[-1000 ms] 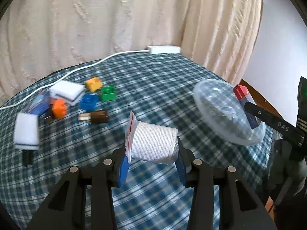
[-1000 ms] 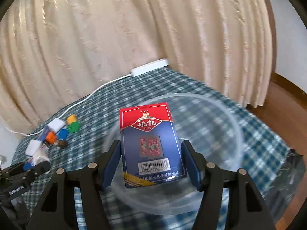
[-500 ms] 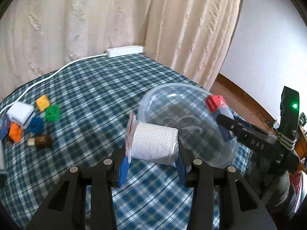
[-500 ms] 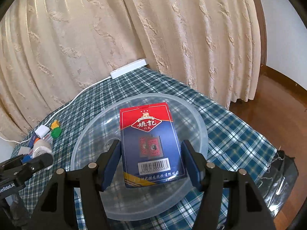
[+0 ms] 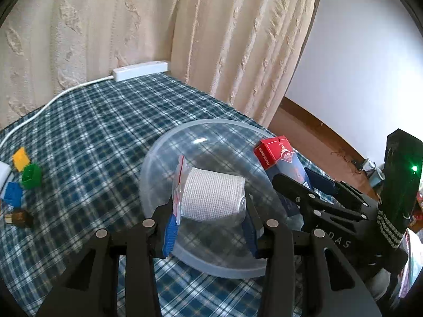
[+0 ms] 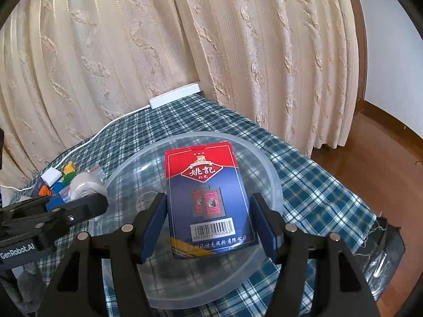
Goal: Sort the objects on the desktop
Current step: 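Carry the roll and card box into the clear bowl and open both grippers, then withdraw both grippers from the bowl and move the left toward the white sponge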
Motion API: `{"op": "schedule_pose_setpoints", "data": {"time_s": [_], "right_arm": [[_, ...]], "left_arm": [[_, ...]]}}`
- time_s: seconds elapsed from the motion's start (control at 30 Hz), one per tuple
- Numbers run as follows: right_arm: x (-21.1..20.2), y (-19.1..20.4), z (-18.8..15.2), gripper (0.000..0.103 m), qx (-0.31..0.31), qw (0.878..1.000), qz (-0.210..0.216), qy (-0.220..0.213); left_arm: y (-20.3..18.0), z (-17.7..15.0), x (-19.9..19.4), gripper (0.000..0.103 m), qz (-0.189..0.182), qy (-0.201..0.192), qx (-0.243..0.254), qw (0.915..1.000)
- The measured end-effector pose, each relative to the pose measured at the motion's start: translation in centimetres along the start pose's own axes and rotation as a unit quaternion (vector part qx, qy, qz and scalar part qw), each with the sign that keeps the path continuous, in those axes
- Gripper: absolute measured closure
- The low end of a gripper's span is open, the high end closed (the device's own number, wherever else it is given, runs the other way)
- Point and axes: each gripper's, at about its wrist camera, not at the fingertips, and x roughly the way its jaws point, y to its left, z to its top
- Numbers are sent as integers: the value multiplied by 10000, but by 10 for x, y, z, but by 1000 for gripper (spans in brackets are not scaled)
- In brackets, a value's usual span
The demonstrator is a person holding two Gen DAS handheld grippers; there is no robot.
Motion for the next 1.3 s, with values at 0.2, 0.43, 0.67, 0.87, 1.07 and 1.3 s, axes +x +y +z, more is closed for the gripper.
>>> {"op": "schedule_pose_setpoints", "data": {"time_s": [0.2,0.43,0.67,0.87,1.07,1.3], "right_arm": [[-2,-2,1,24,65,10000,-31,-37],[-5,-3,0,24,181,9998,-5,-37],[-10,8,-2,24,181,9997,140,-16],[-14,28,-5,24,45,9996,285,23],[-20,46,-5,24,-66,9992,396,-3],[-23,74,-7,24,-272,9980,567,24]], "left_arm": [[2,-2,5,26,-144,29,-76,9999],[11,-5,-5,26,-75,-56,-214,9997],[19,-8,-23,26,93,-130,-250,9996],[36,-15,-34,26,250,-146,-444,9986],[57,-23,-50,26,428,-216,-665,9966],[90,-38,-72,26,827,-284,-900,9921]]}}
